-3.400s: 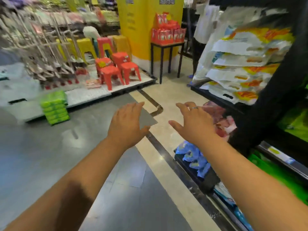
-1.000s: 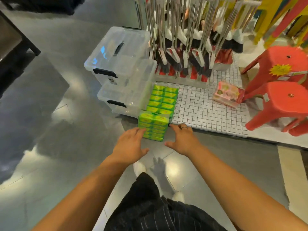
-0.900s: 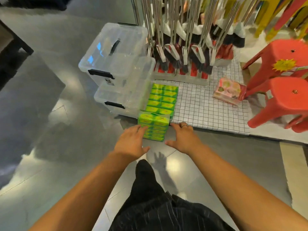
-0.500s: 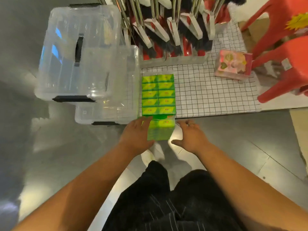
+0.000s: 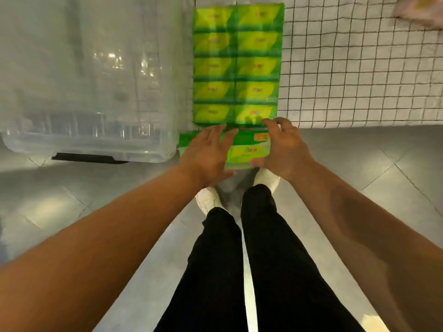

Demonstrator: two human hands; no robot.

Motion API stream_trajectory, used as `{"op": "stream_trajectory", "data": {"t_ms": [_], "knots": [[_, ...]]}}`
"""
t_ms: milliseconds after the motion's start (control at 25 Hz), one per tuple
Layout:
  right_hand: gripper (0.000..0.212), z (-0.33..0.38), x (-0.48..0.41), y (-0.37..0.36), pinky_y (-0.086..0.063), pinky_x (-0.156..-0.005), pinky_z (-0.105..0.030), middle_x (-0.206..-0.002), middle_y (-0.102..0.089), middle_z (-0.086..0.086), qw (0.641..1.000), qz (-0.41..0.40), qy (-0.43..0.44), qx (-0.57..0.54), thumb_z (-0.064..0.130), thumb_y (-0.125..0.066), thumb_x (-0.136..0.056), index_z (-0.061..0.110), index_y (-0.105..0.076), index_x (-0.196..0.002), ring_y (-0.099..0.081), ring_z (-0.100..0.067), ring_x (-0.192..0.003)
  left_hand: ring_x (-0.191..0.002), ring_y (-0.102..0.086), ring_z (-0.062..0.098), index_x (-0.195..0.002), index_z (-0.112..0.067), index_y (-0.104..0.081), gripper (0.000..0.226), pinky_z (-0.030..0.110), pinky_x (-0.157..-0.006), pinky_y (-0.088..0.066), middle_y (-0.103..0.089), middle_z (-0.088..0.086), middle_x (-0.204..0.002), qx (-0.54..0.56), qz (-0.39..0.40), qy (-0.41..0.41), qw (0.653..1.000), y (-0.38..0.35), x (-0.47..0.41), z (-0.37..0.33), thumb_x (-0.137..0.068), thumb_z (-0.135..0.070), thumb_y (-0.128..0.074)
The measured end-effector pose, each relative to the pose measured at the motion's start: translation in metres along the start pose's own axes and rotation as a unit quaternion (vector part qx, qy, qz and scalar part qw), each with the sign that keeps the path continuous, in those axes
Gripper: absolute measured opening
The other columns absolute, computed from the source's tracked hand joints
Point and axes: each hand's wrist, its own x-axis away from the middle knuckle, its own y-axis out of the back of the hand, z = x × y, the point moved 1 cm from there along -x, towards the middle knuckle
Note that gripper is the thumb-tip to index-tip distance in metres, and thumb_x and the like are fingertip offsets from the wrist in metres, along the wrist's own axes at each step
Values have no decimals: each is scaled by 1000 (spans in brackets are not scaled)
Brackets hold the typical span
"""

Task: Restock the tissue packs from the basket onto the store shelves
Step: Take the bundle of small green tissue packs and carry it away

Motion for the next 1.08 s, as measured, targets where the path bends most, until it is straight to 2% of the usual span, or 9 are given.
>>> {"op": "stream_trajectory", "data": {"t_ms": [160,280,400,560,680,880,960,1080], "knots": [[113,-33,-67,-49,-27,-114,-46,-159,-16,-10,997,55,29,47,48,-83,-67,19,-16,-154,-20,-33,-142,-147,-8,33,-154,-20,-1,112,44,-118,-12,-7,15,-160,-37,41,53,997,-62,-64,31,-75,-62,-68],[124,-52,-93,-84,-29,-113,-52,-159,-13,-8,991,94,50,84,55,-84,-60,23,-11,-154,-19,-33,-143,-147,-10,33,-153,-22,4,117,46,-118,-9,-7,14,-160,-96,60,53,992,-94,-88,39,-71,-65,-68],[127,-58,-99,-102,-40,-103,-55,-154,-17,-9,992,73,60,82,48,-89,-56,23,-10,-153,-28,-35,-135,-145,-15,34,-153,-24,6,116,49,-118,-11,-13,14,-158,-130,33,60,989,-107,-95,42,-70,-59,-68],[112,-59,-101,-105,-49,-90,-50,-144,-26,-14,993,41,84,78,38,-87,-62,17,-21,-150,-41,-38,-120,-130,-33,36,-152,-21,-2,106,50,-110,-24,-31,15,-145,-166,17,48,985,-108,-98,42,-73,-59,-63],[105,-58,-91,-105,-51,-83,-47,-140,-30,-15,993,22,93,67,35,-85,-63,14,-27,-147,-44,-37,-116,-122,-39,35,-149,-21,-10,100,49,-103,-29,-36,13,-138,-170,5,29,985,-104,-90,43,-73,-61,-62],[101,-53,-47,-94,-52,-89,-48,-144,-30,-15,994,-28,93,54,33,-85,-65,16,-29,-147,-40,-36,-122,-108,-50,35,-143,-20,-25,99,50,-95,-37,-48,13,-126,-164,-35,-10,986,-93,-61,31,-67,-61,-71],[103,-54,-28,-87,-52,-90,-50,-146,-29,-15,994,-46,90,44,35,-85,-65,18,-27,-148,-40,-36,-124,-109,-50,35,-143,-20,-27,98,50,-94,-38,-49,13,-126,-159,-33,-27,986,-80,-51,24,-66,-61,-71],[106,-55,8,-68,-52,-94,-47,-151,-20,-15,990,-96,102,-32,39,-85,-65,21,-22,-148,-43,-33,-127,-105,-52,39,-141,-15,-34,96,49,-89,-43,-52,18,-125,-125,-47,-55,990,-50,-32,13,-64,-56,-74]]}}
